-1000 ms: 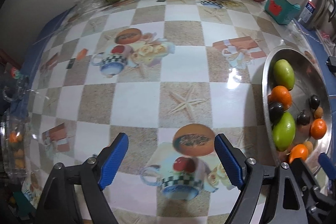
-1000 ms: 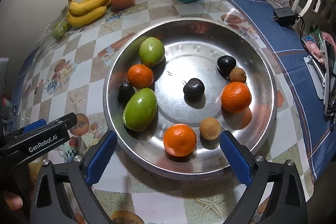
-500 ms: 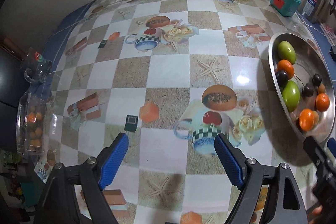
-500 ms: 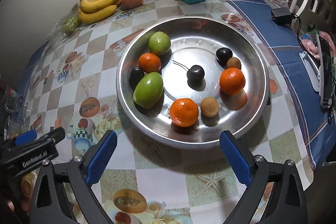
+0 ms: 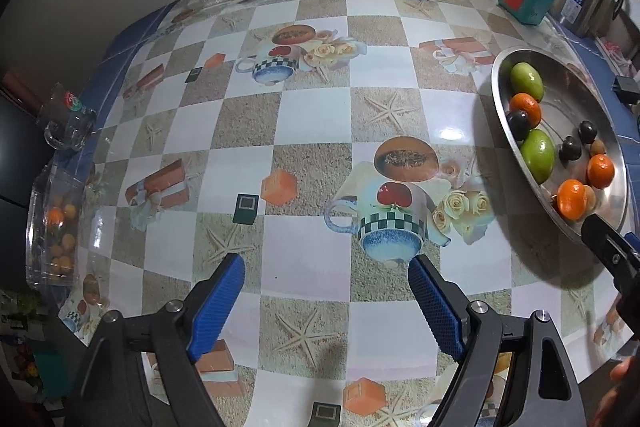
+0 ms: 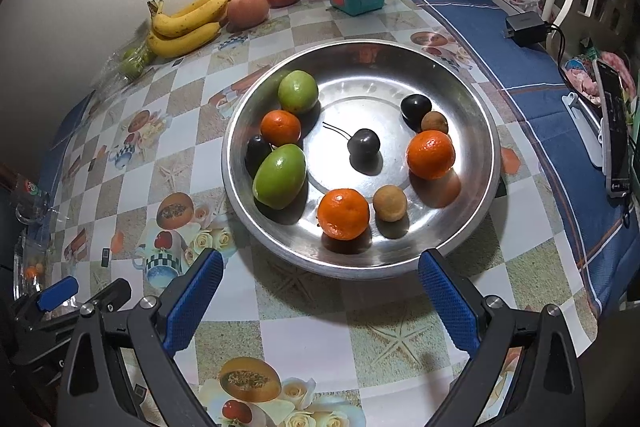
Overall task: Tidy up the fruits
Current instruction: 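Lift both open tools up and away from the filled bowl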
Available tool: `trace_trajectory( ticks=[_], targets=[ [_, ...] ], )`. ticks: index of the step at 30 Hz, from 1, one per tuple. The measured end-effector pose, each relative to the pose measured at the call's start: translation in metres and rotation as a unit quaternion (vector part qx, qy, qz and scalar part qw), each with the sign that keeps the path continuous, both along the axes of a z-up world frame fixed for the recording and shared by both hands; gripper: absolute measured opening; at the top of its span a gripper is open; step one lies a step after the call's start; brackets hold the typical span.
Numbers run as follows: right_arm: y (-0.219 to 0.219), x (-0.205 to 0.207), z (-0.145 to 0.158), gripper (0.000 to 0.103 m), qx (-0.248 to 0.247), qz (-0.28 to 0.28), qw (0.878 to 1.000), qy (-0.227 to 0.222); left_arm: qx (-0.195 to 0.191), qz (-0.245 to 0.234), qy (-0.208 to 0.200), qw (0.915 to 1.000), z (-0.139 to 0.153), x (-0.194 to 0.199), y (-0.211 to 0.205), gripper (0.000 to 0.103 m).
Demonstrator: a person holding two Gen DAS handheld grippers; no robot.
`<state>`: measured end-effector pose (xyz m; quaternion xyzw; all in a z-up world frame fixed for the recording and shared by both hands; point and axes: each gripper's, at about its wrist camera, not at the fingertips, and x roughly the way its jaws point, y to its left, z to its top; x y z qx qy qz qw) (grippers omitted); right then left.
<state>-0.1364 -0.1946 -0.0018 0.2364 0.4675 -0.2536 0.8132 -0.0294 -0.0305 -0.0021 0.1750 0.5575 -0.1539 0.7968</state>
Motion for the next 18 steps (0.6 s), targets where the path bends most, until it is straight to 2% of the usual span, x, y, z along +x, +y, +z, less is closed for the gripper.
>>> trace_trajectory(
  ticks=[18],
  targets=[
    [-0.0003, 0.0033, -0.0059, 0.098, 0.009, 0.002, 1.000, 0.010, -0.007, -0.001, 0.008, 0.9999, -0.0009, 0.0037, -0.0009, 0.086]
  ],
)
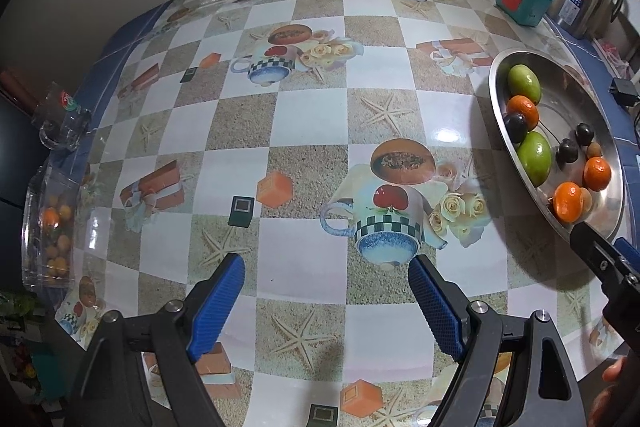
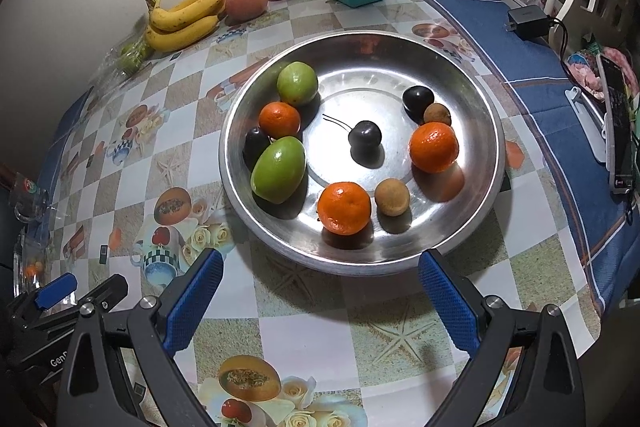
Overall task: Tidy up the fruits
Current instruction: 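Lift both open tools up and away from the filled bowl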
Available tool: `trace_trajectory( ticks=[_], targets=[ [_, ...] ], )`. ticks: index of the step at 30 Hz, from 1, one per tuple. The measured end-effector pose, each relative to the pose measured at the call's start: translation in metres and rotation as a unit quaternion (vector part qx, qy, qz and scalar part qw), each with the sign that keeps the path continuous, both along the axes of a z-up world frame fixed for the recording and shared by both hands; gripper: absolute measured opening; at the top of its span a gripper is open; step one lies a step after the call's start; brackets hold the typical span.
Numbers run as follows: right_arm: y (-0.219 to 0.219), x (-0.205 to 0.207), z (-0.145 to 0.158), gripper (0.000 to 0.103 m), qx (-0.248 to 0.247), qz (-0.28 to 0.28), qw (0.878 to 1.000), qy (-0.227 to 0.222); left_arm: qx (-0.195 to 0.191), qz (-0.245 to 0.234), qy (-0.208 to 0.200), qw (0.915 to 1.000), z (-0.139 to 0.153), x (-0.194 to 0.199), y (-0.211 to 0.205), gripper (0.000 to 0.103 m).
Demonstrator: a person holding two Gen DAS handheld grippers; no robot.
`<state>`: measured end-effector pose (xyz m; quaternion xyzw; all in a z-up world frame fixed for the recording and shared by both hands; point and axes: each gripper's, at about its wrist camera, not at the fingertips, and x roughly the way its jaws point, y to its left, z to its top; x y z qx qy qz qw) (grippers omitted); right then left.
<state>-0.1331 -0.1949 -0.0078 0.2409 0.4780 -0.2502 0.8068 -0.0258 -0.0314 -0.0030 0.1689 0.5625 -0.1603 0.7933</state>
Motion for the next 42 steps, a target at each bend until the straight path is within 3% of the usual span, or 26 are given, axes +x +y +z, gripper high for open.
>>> trace_trajectory(
  ticks=[34, 42],
  targets=[
    [-0.0007, 0.0064, -0.0069, 0.098, 0.012, 0.006, 1.000, 0.009, -0.015, -0.006, 0.018, 0.9997, -0.0013, 0.0017, -0.0002, 0.086],
    [-0.0012, 0.0055, -0.0089, 0.098, 0.013, 0.004, 1.000, 0.010, -0.027, -0.008, 0.006, 0.9996, 0.0031, 0.0012, 0.0011, 0.086]
  ],
)
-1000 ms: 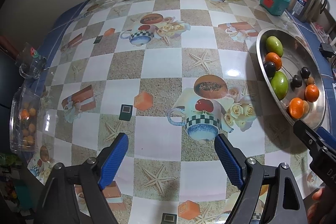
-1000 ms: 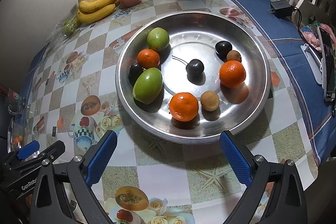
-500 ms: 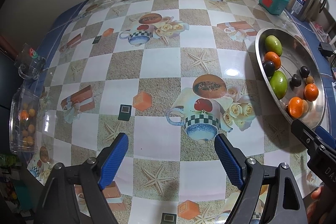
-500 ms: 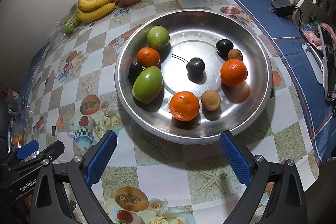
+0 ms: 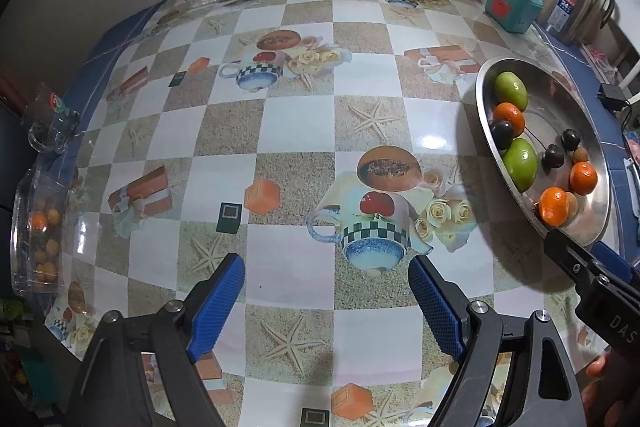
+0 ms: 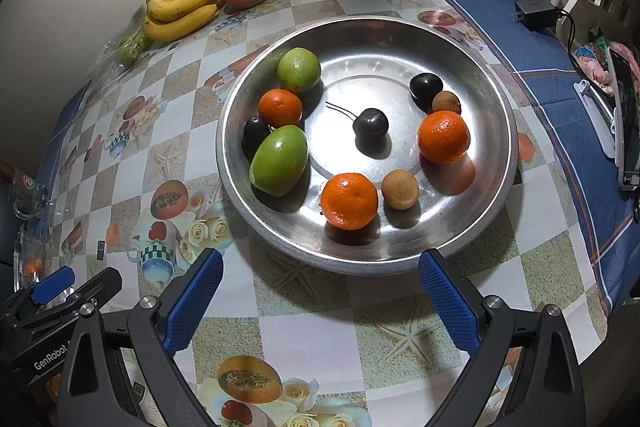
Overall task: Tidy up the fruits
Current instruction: 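Lift both open tools up and away from the filled bowl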
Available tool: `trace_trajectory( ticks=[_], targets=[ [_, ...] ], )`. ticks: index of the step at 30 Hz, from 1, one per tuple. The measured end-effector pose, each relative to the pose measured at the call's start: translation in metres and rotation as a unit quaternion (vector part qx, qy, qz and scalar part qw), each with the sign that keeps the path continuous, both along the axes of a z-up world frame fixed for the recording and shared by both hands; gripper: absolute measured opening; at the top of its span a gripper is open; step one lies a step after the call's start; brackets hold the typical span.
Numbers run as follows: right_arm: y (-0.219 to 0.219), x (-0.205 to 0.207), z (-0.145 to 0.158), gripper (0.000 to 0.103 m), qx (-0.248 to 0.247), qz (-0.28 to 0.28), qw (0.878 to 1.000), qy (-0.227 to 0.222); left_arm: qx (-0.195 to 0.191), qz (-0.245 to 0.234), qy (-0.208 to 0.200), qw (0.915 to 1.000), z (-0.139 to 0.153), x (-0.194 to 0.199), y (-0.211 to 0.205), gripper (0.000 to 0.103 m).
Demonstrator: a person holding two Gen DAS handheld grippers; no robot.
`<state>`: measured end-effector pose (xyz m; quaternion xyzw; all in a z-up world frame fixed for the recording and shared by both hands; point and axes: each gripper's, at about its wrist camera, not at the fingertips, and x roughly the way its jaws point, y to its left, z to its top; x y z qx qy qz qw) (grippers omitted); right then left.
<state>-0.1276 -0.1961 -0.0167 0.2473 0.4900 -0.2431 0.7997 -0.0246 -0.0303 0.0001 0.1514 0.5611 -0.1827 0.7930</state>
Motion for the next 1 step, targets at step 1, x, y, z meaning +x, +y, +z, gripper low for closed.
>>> trace_trajectory(
  ticks=[1],
  targets=[
    [0.0000, 0.0000, 0.0000, 0.098, 0.000, 0.000, 1.000, 0.000, 0.000, 0.001, -0.001, 1.0000, 0.0004, 0.0003, 0.0002, 0.086]
  ],
)
